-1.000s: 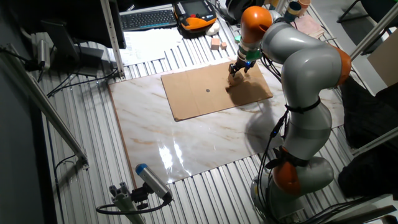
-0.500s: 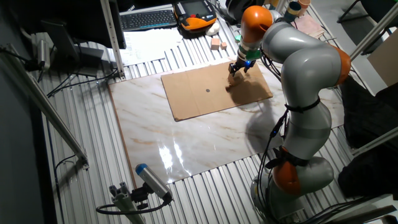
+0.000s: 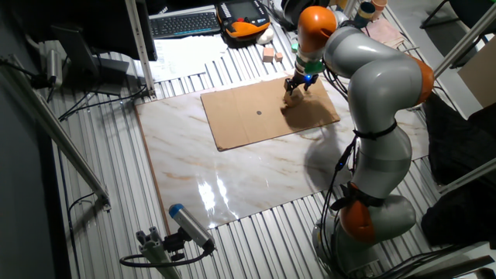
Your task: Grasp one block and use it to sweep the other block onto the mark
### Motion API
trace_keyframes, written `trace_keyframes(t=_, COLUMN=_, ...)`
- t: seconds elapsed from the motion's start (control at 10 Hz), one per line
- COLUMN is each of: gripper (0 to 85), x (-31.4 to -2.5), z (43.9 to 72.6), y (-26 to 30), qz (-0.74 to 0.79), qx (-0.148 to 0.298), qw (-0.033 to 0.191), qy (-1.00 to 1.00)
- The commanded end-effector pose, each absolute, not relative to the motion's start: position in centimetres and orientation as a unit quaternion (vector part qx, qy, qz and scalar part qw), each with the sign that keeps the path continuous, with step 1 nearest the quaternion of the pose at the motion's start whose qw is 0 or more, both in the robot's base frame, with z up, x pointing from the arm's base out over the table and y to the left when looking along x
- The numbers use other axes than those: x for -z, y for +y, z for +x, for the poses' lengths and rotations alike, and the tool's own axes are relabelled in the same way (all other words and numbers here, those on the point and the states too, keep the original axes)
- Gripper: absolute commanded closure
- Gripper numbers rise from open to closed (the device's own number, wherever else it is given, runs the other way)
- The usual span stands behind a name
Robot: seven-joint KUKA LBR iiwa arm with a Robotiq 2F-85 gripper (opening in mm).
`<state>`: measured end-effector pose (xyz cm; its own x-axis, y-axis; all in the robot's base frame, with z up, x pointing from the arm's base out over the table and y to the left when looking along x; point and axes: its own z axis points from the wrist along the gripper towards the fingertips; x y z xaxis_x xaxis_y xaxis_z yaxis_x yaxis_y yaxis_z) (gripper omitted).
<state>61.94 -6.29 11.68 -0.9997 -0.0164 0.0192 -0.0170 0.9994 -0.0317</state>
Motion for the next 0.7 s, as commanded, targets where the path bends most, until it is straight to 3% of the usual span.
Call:
trace_keyframes(t=0.0, gripper=17.0, x=-11.70, z=61.94, y=-6.30, qz=0.012, qx=-0.012, qw=0.007, qy=-1.000)
trace_keyframes(t=0.6, gripper=17.0, x=-11.70, z=61.94, y=-6.30, qz=0.022, qx=-0.024, qw=0.013, qy=-0.999)
